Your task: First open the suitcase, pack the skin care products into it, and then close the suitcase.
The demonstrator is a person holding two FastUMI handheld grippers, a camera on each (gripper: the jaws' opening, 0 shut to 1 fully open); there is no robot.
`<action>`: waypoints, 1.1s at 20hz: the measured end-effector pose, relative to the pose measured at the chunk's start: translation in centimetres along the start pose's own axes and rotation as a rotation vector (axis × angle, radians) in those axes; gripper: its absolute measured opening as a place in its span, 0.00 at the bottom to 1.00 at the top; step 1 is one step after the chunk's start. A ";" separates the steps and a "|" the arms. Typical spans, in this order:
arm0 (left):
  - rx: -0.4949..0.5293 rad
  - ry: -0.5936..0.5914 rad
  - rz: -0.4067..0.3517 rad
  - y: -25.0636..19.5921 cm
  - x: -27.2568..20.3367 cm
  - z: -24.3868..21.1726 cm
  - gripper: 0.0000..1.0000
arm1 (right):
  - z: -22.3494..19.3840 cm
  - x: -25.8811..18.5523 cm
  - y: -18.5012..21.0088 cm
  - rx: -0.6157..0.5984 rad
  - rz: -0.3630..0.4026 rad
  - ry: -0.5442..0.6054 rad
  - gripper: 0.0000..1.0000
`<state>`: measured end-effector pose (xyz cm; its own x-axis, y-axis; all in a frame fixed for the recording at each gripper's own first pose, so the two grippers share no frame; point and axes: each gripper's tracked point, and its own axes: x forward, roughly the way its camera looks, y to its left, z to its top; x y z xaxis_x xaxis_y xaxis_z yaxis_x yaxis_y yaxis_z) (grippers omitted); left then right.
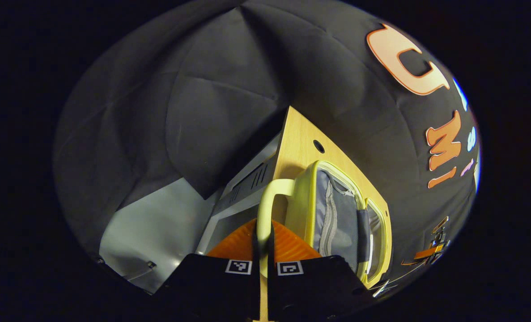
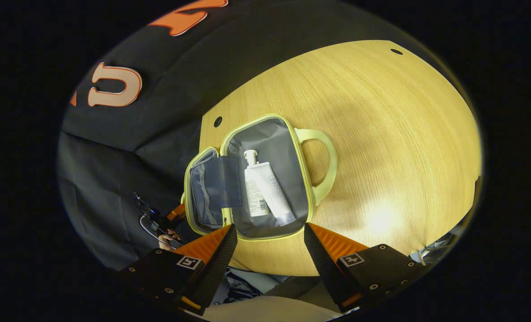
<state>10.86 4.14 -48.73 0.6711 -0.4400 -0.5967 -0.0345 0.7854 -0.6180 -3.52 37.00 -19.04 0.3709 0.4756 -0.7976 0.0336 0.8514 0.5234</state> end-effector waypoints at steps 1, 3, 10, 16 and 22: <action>0.043 -0.010 0.001 -0.7 -0.9 0.5 0.07 | 0.0 -0.1 0.1 0.000 0.006 0.002 0.96; 0.116 -0.026 0.015 -2.6 -2.8 1.8 0.06 | 0.2 -0.2 0.3 -0.004 0.020 0.004 0.96; 0.236 -0.085 -0.019 -14.7 -10.0 5.9 0.06 | 2.0 -1.1 -0.8 -0.011 0.061 -0.030 0.96; 0.340 -0.134 -0.065 -25.9 -12.1 6.5 0.06 | 3.7 -3.2 -3.4 0.001 0.112 -0.052 0.95; 0.414 -0.134 -0.126 -36.6 -11.3 3.9 0.06 | 6.9 -6.5 -8.6 0.015 0.131 -0.091 0.95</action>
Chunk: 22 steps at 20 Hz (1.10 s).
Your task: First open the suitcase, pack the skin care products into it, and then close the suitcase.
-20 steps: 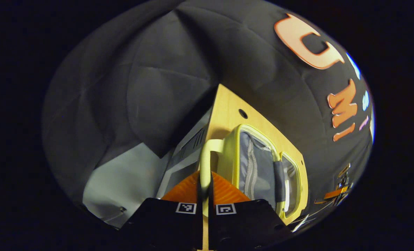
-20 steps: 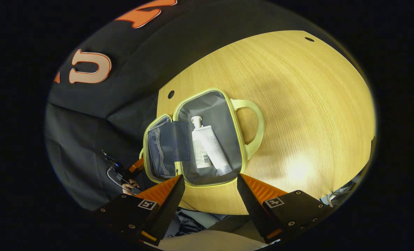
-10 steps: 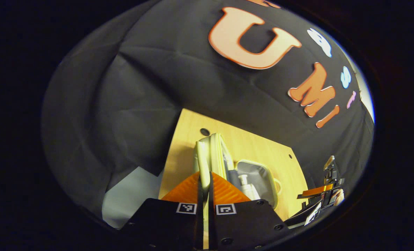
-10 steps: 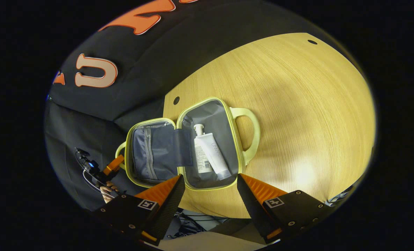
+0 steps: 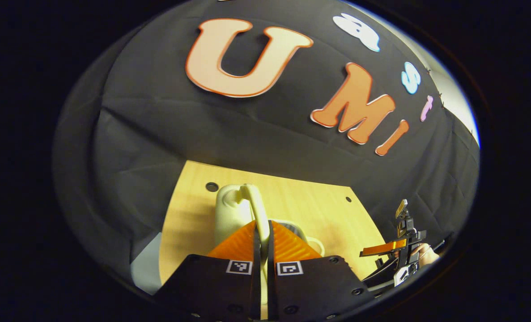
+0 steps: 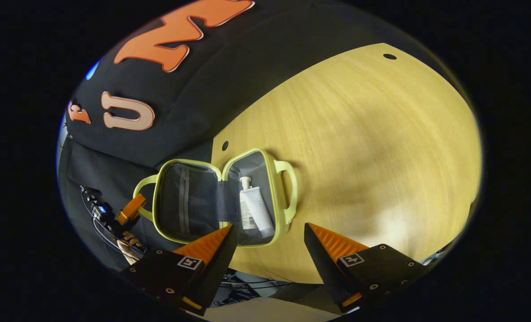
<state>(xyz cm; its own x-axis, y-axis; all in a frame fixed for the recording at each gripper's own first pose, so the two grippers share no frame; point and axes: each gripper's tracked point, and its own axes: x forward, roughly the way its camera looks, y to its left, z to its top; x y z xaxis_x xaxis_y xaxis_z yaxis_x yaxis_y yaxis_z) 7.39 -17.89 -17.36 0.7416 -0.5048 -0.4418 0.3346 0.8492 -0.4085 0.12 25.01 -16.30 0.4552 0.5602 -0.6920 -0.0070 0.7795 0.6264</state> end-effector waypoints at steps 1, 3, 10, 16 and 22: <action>0.008 0.007 -0.007 -1.8 0.8 -0.1 0.06 | 0.5 -0.7 -1.0 0.004 0.001 -0.006 0.95; 0.017 0.017 -0.020 -4.8 2.3 -0.6 0.06 | 1.6 -2.3 -2.9 0.009 0.000 -0.014 0.95; 0.017 0.082 -0.047 -13.2 8.7 -4.1 0.06 | 3.4 -6.8 -9.2 0.028 -0.006 -0.035 0.95; 0.058 0.209 -0.039 -17.7 15.2 -9.8 0.06 | 3.5 -9.3 -13.9 0.058 -0.024 -0.035 0.95; 0.113 0.367 0.028 -18.9 21.6 -16.0 0.07 | 2.7 -10.1 -17.2 0.095 -0.031 -0.032 0.95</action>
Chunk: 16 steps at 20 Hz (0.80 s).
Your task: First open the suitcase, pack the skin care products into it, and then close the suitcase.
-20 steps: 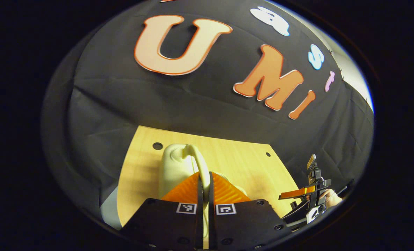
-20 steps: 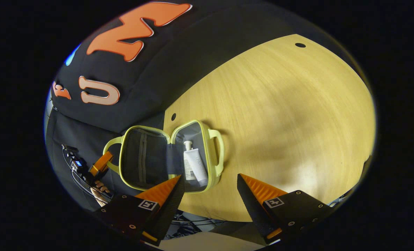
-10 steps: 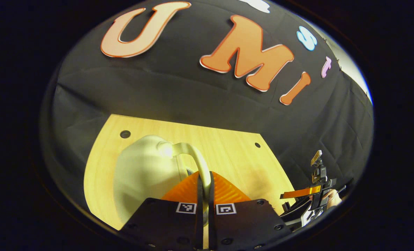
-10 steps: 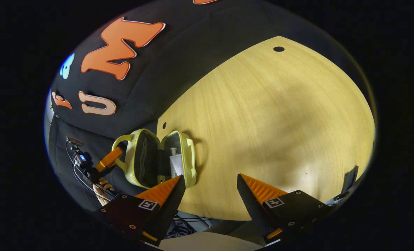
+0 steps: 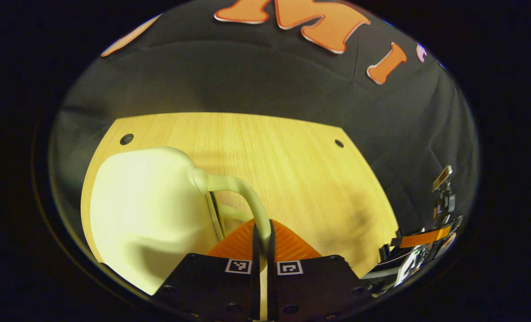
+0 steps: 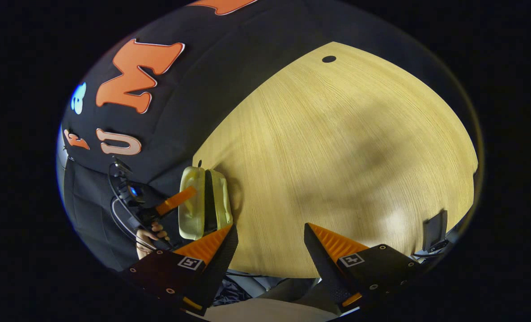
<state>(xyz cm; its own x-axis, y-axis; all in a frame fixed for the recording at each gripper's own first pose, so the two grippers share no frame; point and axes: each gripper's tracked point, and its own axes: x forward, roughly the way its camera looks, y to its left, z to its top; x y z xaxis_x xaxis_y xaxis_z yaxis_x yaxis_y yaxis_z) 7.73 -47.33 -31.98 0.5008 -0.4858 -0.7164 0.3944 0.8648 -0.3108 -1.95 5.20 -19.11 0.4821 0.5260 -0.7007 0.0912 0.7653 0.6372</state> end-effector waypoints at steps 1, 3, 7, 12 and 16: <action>0.020 0.019 0.025 -0.4 1.1 -0.8 0.07 | -0.1 0.0 -0.4 0.010 0.002 0.002 0.95; 0.054 0.041 0.070 -1.5 2.5 -1.1 0.07 | -0.4 0.0 -1.1 0.027 0.004 0.010 0.95; 0.207 0.082 0.238 -1.9 3.0 0.9 0.07 | -0.7 0.2 -2.0 0.023 0.001 0.021 0.95; 0.304 0.066 0.406 -2.2 1.3 6.4 0.07 | 0.3 0.3 -3.0 -0.059 -0.036 0.016 0.95; 0.278 0.028 0.408 -3.1 -0.3 8.1 0.13 | 3.8 0.1 -3.0 -0.205 -0.121 -0.058 0.95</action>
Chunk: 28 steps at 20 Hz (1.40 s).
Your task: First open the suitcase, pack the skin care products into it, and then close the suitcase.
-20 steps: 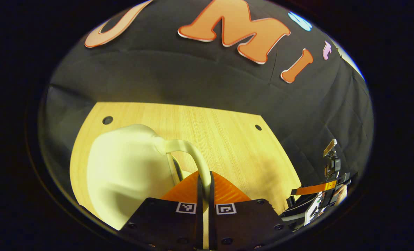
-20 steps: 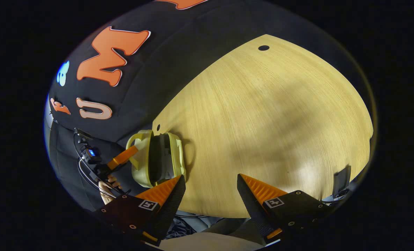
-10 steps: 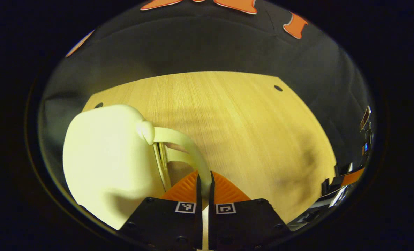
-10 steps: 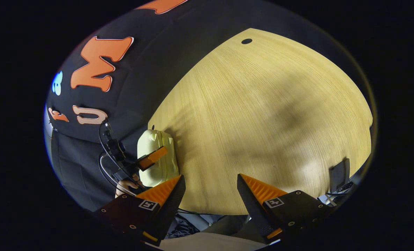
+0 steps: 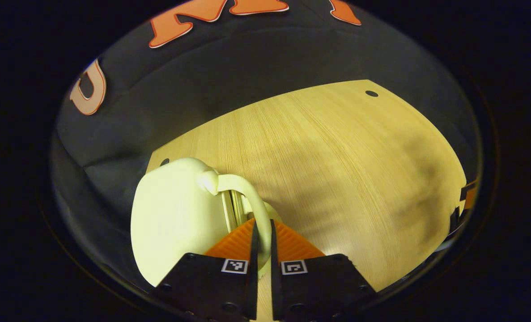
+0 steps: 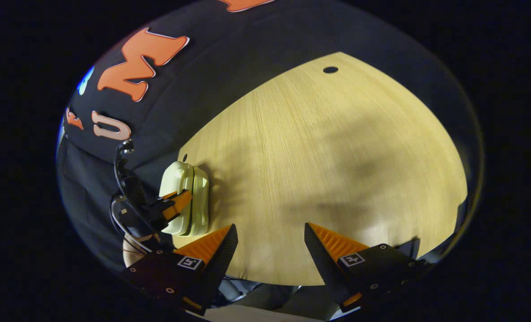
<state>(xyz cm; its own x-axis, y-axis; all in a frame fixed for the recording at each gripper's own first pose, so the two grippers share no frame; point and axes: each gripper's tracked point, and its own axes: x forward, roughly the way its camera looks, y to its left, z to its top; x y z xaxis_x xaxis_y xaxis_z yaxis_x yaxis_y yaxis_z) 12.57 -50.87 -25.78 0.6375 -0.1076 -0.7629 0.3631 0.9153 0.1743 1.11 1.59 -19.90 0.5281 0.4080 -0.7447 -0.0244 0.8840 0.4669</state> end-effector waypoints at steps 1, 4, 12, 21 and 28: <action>-0.046 -0.001 -0.032 0.2 -0.9 0.5 0.16 | 1.0 -0.4 0.2 -0.036 -0.018 -0.028 0.95; -0.273 -0.055 -0.191 -0.7 -4.7 2.3 0.22 | 3.7 -1.6 1.7 -0.119 -0.046 -0.112 0.95; -0.413 -0.413 -0.183 7.4 -18.0 12.7 0.87 | 10.1 -6.8 7.9 -0.262 -0.093 -0.475 0.96; -0.358 -0.770 0.017 15.3 -26.6 15.7 0.98 | 11.3 -14.4 12.6 -0.375 -0.169 -0.911 0.95; -0.347 -0.840 0.089 17.3 -27.7 16.2 0.98 | 11.2 -13.9 14.2 -0.410 -0.131 -0.971 1.00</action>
<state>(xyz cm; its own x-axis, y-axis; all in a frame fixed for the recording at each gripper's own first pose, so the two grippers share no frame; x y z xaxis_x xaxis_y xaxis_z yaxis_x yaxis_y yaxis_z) 12.19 -38.37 8.45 0.9877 -0.1538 -0.0281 0.1508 0.9845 -0.0896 2.88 5.90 2.43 0.9943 0.1065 0.0072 -0.1068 0.9911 0.0796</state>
